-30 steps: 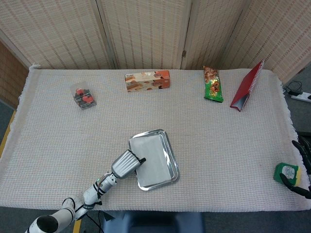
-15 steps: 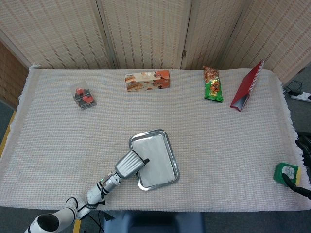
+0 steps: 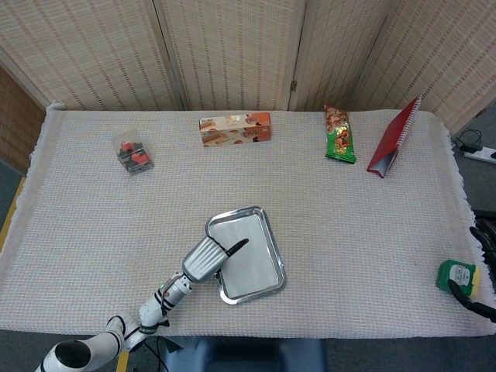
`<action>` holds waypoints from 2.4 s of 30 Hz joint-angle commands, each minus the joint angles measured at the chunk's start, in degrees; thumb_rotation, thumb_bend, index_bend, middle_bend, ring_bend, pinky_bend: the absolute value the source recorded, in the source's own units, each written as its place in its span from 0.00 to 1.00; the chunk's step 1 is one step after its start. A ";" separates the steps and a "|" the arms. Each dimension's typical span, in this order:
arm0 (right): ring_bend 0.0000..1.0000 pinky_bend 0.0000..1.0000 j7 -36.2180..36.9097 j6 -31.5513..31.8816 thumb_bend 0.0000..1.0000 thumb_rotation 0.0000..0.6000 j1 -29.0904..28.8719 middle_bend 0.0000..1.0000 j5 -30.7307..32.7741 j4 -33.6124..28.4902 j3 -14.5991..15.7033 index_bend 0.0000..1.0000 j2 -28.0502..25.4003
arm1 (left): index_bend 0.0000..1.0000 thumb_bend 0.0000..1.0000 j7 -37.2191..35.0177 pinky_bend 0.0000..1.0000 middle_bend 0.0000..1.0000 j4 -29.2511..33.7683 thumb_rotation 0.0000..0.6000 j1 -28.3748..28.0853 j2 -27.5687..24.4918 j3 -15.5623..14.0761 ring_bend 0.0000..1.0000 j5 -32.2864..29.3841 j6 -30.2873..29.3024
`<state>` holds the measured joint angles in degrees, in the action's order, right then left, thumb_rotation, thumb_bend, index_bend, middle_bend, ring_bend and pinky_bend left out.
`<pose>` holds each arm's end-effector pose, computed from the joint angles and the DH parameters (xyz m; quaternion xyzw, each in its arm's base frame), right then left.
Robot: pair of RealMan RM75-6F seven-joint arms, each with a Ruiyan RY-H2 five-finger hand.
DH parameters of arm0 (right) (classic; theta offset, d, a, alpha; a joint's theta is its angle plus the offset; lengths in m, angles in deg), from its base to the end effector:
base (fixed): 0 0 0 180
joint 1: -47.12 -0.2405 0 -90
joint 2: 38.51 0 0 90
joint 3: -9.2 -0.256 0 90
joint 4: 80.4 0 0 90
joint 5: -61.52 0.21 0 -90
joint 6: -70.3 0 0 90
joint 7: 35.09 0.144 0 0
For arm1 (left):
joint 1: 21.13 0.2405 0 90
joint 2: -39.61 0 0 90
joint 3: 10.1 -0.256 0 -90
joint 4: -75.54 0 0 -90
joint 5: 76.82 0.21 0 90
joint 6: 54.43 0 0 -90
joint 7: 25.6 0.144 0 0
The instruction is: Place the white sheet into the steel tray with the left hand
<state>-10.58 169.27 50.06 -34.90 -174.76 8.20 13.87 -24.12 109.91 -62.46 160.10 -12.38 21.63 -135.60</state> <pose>-0.2978 -0.1295 0.2332 0.5432 -0.4041 0.5168 0.5240 -0.1344 0.2976 -0.1131 -0.7770 -0.1153 -0.5059 0.3564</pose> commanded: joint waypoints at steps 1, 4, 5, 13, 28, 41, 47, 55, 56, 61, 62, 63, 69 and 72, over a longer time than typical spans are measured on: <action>0.00 0.00 0.11 -0.02 0.36 1.00 -0.02 0.00 0.01 0.05 0.01 0.00 -0.06 | 0.23 0.17 0.82 1.00 1.00 1.16 1.00 -0.40 -0.62 0.22 1.00 0.07 0.23; 0.00 0.00 0.29 -0.01 0.36 1.00 -0.03 0.00 0.15 0.10 -0.03 0.00 -0.13 | 0.23 0.16 2.41 1.00 1.00 3.67 1.00 -0.51 -1.93 -0.09 1.00 0.51 0.52; 0.00 0.00 0.34 0.05 0.36 1.00 -0.03 0.00 0.19 0.09 -0.09 0.00 -0.13 | 0.23 0.16 3.42 1.00 1.00 4.92 1.00 -0.48 -2.52 -0.24 1.00 0.67 0.69; 0.00 0.00 -0.54 0.56 0.36 1.00 0.16 0.00 -0.95 -0.39 0.33 0.00 -0.07 | 0.21 0.12 12.42 1.00 1.00 13.86 1.00 -1.66 -7.31 -0.20 1.00 0.79 5.21; 0.00 0.00 -0.59 1.51 0.36 1.00 0.46 0.00 -2.05 -0.49 0.70 0.00 -0.14 | 0.20 0.07 23.20 1.00 1.00 29.01 1.00 -3.92 -14.72 1.39 1.00 0.67 11.60; 0.00 0.00 0.19 1.23 0.36 1.00 0.34 0.00 -1.51 -0.10 0.74 0.00 -0.28 | 0.18 0.06 29.60 1.00 1.00 28.78 1.00 -7.01 -14.67 4.73 1.00 -2.93 19.84; 0.00 0.00 0.67 1.90 0.36 1.00 0.52 0.00 -2.26 0.02 0.96 0.00 -0.48 | 0.18 0.06 34.45 1.00 1.00 36.06 1.00 -6.88 -18.39 4.30 1.00 -4.59 22.98; 0.00 0.00 0.72 2.70 0.36 1.00 0.66 0.00 -3.72 -0.03 1.40 0.00 -0.49 | 0.18 0.06 41.20 1.00 1.00 42.99 1.00 -6.83 -21.34 5.01 1.00 -6.26 24.57; 0.00 0.00 0.73 2.75 0.36 1.00 0.69 0.00 -3.75 -0.02 1.44 0.00 -0.52 | 0.18 0.06 41.78 1.00 1.00 43.53 1.00 -6.90 -21.61 5.08 1.00 -6.43 24.81; 0.00 0.00 0.79 3.14 0.36 1.00 0.89 0.00 -3.77 -0.02 1.53 0.00 -0.58 | 0.19 0.04 41.70 1.00 1.00 43.60 1.00 -7.97 -21.58 5.69 1.00 -6.08 25.46; 0.00 0.00 0.79 3.19 0.36 1.00 0.92 0.00 -3.78 -0.03 1.56 0.00 -0.60 | 0.19 0.04 41.63 1.00 1.00 43.17 1.00 -8.15 -21.40 5.83 1.00 -6.18 25.65; 0.00 0.00 0.78 3.24 0.36 1.00 0.94 0.00 -3.77 -0.04 1.57 0.00 -0.60 | 0.19 0.04 41.69 1.00 1.00 42.75 1.00 -8.36 -21.24 6.03 1.00 -6.38 25.94; 0.00 0.00 1.18 2.89 0.36 1.00 0.87 0.00 -2.81 0.11 1.36 0.00 -0.67 | 0.19 0.04 43.31 1.00 1.00 43.54 1.00 -9.11 -22.34 6.65 1.00 -7.15 27.02; 0.00 0.00 1.03 2.55 0.35 1.00 0.71 0.00 -2.89 0.15 1.43 0.00 -0.63 | 0.19 0.04 45.12 1.00 1.00 44.78 1.00 -8.65 -23.33 6.14 1.00 -8.19 27.69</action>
<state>-9.52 171.85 50.80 -37.77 -174.61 9.62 13.23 20.33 154.12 -71.36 137.27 -5.93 13.96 -108.29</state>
